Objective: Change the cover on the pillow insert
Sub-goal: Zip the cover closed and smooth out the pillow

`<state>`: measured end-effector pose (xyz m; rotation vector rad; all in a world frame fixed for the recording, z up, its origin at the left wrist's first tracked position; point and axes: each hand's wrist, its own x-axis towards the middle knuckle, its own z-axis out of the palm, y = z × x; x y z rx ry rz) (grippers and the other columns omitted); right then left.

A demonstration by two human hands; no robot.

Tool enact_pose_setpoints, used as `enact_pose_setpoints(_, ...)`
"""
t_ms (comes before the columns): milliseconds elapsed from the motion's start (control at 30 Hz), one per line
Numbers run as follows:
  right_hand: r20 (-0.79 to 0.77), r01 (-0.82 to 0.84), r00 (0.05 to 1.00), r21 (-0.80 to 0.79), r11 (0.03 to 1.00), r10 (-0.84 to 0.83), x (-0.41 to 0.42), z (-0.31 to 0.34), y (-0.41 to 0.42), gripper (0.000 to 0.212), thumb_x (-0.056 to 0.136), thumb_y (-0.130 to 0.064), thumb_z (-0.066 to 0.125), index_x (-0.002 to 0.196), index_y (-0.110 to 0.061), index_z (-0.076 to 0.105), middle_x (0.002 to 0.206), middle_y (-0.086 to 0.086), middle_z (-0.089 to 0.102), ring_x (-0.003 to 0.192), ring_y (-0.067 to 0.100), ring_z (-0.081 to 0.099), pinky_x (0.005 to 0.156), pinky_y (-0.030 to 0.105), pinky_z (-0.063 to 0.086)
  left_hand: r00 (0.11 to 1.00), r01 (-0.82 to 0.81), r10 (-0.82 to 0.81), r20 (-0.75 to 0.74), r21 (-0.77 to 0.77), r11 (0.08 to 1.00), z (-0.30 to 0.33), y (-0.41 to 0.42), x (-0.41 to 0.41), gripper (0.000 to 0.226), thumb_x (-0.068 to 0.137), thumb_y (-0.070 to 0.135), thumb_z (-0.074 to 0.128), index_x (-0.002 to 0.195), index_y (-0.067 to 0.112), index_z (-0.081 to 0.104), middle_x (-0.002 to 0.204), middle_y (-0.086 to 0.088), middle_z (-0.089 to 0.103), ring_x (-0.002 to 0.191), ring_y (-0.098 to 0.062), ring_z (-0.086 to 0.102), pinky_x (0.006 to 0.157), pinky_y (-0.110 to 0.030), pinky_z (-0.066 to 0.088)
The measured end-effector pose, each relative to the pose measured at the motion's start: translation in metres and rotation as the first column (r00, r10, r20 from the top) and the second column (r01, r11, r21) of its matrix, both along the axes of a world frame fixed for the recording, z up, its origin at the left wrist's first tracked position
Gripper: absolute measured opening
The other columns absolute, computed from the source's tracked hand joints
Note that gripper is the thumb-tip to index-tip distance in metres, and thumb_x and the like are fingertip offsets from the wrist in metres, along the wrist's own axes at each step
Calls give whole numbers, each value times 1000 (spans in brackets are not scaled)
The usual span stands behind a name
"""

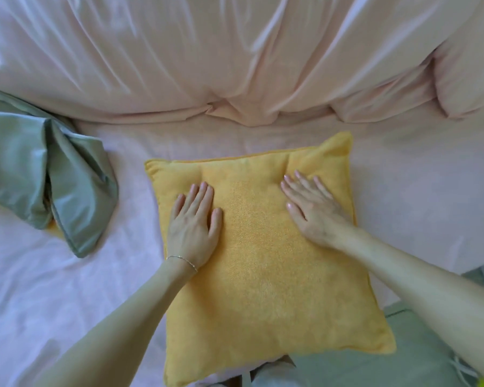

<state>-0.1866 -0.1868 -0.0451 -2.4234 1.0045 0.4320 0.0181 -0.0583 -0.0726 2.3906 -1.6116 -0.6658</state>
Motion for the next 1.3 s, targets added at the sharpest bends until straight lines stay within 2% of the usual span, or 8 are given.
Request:
enact_pose_setpoints(167,-163,-62,984,23,998,65,27,-29,0,70,85,-42,-4,148,-15,8,156,-3,5,139,7,-17,111,32,-20,999,49,-50,-3,218,975,-19,-19,-12,81,77,51,-12,147,20,15,155,7,11,140,-3,-4,113,-27,-6)
enact_pose_setpoints(467,-248,24,969,121,992,7,68,-62,-73,54,97,-30,15,149,-14,11,156,-4,7,143,9,-3,115,35,-8,999,24,-9,-41,367,930,-43,-101,25,50,99,36,14,146,20,21,155,6,15,142,-4,7,109,-32,9)
enact_pose_setpoints(600,48,137,989,43,990,-139,47,-60,-61,52,95,-28,19,140,-11,39,149,0,33,140,10,19,115,33,2,992,-71,88,-94,173,982,-36,-77,28,48,97,40,25,138,20,40,149,4,33,139,-4,21,107,-28,11)
enact_pose_setpoints(700,390,291,892,-105,951,-230,24,-47,-23,47,87,-23,31,113,-3,64,124,9,60,127,21,46,112,36,16,993,-116,117,5,-108,987,-26,-30,8,48,90,41,31,122,15,56,134,0,53,131,-11,40,103,-29,17)
enact_pose_setpoints(767,457,344,858,-173,923,-234,14,-42,-4,41,85,-18,36,110,-3,65,123,9,61,124,23,48,111,38,18,992,-109,121,45,-210,972,-25,-10,3,40,90,37,38,113,12,59,125,-3,60,124,-15,47,102,-32,21)
enact_pose_setpoints(967,389,617,761,-187,765,-519,3,-9,35,53,88,-30,29,130,-7,51,143,12,41,137,26,30,111,50,15,974,-172,203,98,-259,950,-15,9,8,33,89,33,40,91,7,61,96,-9,67,96,-25,58,87,-32,27)
enact_pose_setpoints(1167,260,516,847,-189,836,-464,14,17,116,62,87,-37,24,143,-11,32,152,12,22,141,20,12,111,49,-6,842,-520,533,84,-134,843,9,79,2,42,85,39,34,72,4,52,74,-16,57,79,-34,53,74,-42,34)
enact_pose_setpoints(1300,275,396,900,-192,898,-338,39,10,122,59,87,-33,30,139,-8,40,147,12,34,138,25,25,110,48,-2,813,-554,571,111,-151,819,26,137,-24,38,86,34,44,63,4,50,64,-15,53,69,-34,52,65,-40,35)
